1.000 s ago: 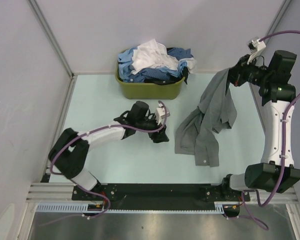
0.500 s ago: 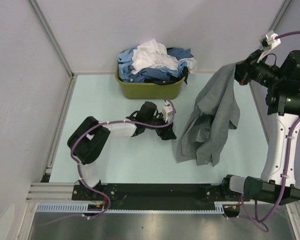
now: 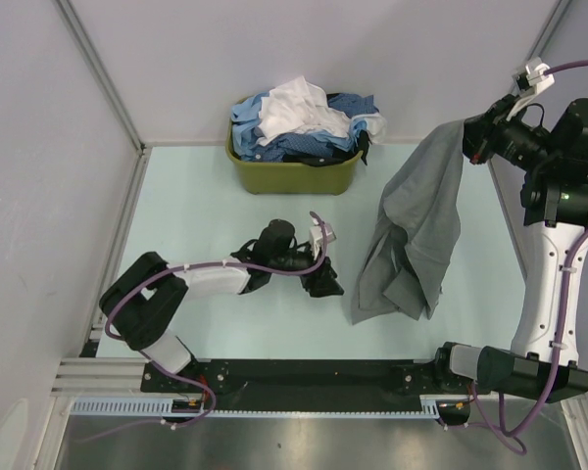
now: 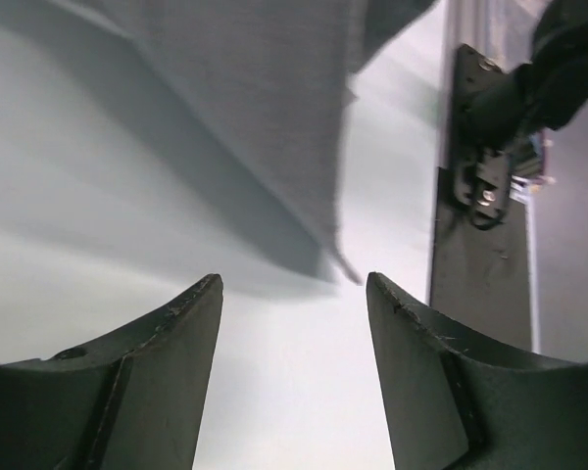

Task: Fold and stack the long sleeve shirts
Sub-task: Flatten the shirt out

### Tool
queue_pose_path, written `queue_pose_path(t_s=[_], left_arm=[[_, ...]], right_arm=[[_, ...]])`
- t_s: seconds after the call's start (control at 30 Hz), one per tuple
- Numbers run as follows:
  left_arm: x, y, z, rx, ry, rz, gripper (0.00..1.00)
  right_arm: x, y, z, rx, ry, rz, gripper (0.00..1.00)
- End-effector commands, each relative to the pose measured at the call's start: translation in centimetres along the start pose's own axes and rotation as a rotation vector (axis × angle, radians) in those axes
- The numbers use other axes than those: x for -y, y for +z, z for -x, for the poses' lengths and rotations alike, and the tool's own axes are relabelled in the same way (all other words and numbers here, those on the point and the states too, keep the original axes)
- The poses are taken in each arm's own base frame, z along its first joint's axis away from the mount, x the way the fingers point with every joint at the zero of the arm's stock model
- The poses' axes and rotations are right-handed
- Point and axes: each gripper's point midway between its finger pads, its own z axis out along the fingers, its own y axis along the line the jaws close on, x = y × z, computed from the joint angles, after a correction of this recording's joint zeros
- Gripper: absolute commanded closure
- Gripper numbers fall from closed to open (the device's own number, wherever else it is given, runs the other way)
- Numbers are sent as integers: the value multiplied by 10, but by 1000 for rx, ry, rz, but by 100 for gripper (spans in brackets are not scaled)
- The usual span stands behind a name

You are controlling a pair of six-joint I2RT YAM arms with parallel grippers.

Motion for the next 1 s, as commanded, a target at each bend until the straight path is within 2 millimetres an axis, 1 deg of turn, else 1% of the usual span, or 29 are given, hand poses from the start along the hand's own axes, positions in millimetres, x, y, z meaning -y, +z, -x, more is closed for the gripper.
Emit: queue_pose_path(t_s=[0.0,0.03,0.1,0.17,0.2,0.23,0.27,0.3,0.37,0.5,0.53,0.57,0.63,0.67,0.73,0.77,0.8,0.83,0.87,0.9,0.97], left_arm=[[27,11,5,22,17,-47,34],[26,14,4,16,12,-40,33],[24,19,11,31,16,-24,33],[23,24,12,29,14,-21,33],[23,26,18,39,24,-18,33],[23,28,19,40,26,-18,32],[23,31,16,30,19,-20,32],[26,33,20,35,26,-29,32],[29,37,18,29,29,-28,31],[33,45,12,17,21,-32,27],[36,47,13,22,26,-35,27],[34,50,14,26,26,-21,27],[26,53,11,15,15,7,30],[19,55,14,20,18,40,32],[6,53,8,-7,9,79,52],[1,52,9,-7,8,95,69],[-2,47,12,-3,13,109,75],[-12,40,12,-9,15,134,82],[-15,34,14,-10,16,137,96],[-22,20,20,-9,26,164,100],[-25,4,30,-6,46,178,100]], right_arm=[[-2,-2,19,58,-52,-4,100],[-2,-2,19,58,-52,-4,100],[-2,-2,20,63,-58,-10,100],[-2,-2,21,65,-56,-9,100],[-2,-2,21,66,-54,-11,100],[-2,-2,21,65,-52,-9,100],[-2,-2,21,67,-52,-12,100],[-2,-3,22,69,-53,-13,100],[-2,-3,23,70,-54,-15,100],[-3,-3,24,74,-51,-19,100],[-3,-4,26,78,-55,-18,100],[-4,-4,26,79,-55,-18,100],[-6,-5,28,82,-58,-18,100],[-6,-6,29,84,-61,-21,100],[-6,-7,30,83,-64,-25,100],[-5,-8,30,83,-67,-32,100],[-6,-10,33,88,-74,-33,100],[-5,-11,33,87,-73,-36,100],[-5,-13,34,90,-75,-40,100],[-3,-15,35,91,-75,-51,100],[-2,-18,36,95,-78,-61,100]])
